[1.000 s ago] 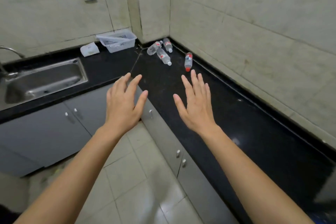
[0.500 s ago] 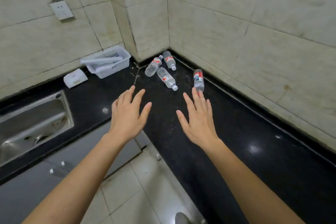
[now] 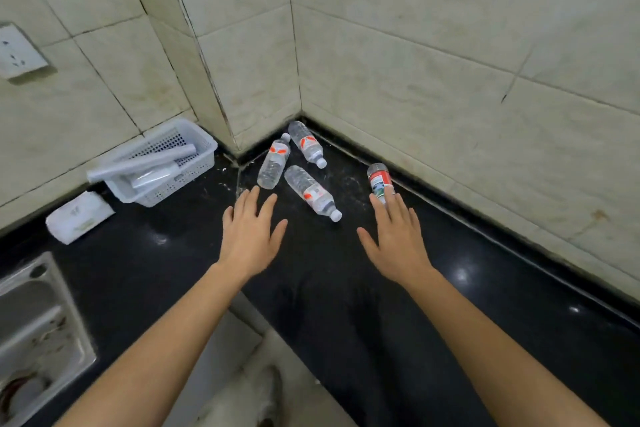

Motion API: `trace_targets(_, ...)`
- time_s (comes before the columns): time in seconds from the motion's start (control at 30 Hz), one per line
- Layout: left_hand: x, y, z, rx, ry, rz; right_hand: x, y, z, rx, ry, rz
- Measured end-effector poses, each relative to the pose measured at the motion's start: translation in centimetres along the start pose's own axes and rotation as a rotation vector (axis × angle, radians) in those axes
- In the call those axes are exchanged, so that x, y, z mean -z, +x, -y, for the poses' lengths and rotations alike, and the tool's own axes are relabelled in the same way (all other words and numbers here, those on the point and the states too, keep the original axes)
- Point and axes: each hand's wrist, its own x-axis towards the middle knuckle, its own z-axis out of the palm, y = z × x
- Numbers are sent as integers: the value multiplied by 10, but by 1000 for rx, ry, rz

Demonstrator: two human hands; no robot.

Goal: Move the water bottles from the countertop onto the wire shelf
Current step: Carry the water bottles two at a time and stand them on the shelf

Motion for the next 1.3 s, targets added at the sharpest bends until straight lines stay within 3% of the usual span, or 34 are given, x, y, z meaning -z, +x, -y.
trace_targets(0.17,-39,65,85,-57,-48,91,-55,58,38,-139,6,34)
trace_targets(0.33,-68,129,147,-119,-76,219,-105,99,74,-336,57,214)
trace_targets(0.57,-116,211,148,-143,-146,390,-148,131,72,-474,113,302)
trace_targets(0.8,-177,273,127,-29,-245,496,-193,142,54,-640,317,302)
trace_targets(1.07,-195,254,128,-11,-335,402,-197,147,38,-615,219,265)
trace_targets(1.17,-186,222,131,-53,-286,416,-187,145,38,-602,368,310)
trace_targets(1.3,-180,185,139,-91,-266,446,-183,127,54,-788,690,240)
